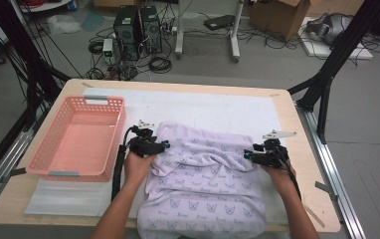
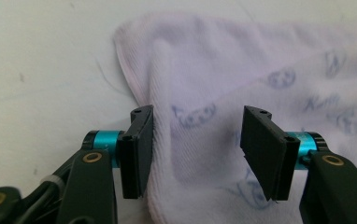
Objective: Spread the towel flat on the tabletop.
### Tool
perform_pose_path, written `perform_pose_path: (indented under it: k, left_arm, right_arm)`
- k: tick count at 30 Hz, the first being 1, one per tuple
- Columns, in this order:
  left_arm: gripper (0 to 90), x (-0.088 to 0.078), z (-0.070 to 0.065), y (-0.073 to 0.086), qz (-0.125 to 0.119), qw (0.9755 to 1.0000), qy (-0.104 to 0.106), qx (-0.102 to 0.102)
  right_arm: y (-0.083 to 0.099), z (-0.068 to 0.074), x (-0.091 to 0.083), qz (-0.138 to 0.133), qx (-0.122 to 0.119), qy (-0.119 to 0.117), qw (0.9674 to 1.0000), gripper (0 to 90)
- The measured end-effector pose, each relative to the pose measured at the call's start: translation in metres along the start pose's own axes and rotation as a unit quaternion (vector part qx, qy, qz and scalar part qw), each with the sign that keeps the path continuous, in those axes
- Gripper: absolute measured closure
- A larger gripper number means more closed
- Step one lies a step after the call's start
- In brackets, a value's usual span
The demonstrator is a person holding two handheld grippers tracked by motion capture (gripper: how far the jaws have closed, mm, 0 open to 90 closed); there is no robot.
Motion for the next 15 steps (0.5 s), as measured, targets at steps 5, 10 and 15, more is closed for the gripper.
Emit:
perform_pose_path:
  k: [5, 10, 15]
  left_arm:
    - [83.6, 0.000, 0.001, 0.000, 0.000, 0.9988, -0.028, 0.039]
    - [84.8, 0.004, 0.017, -0.024, -0.042, 0.9973, -0.057, -0.019]
    - [84.3, 0.004, 0.022, -0.043, -0.109, 0.9907, -0.070, -0.041]
  right_arm:
    - [-0.013, 0.007, 0.012, 0.031, -0.057, 0.025, 0.9976, 86.0]
    - [-0.038, -0.010, 0.027, 0.028, -0.077, 0.068, 0.9943, 87.8]
    - [-0.067, -0.027, 0.034, -0.018, -0.062, 0.120, 0.9907, 87.9]
Point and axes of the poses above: each handheld gripper's, and its own axes: x roughly forward along the jaws, y roughly out of its underside, z roughly to its left, the point moved 4 cm from there along x, roughly forward along the jaws, and after that the axes turned 10 degrees about z, right-handed, at the moved point
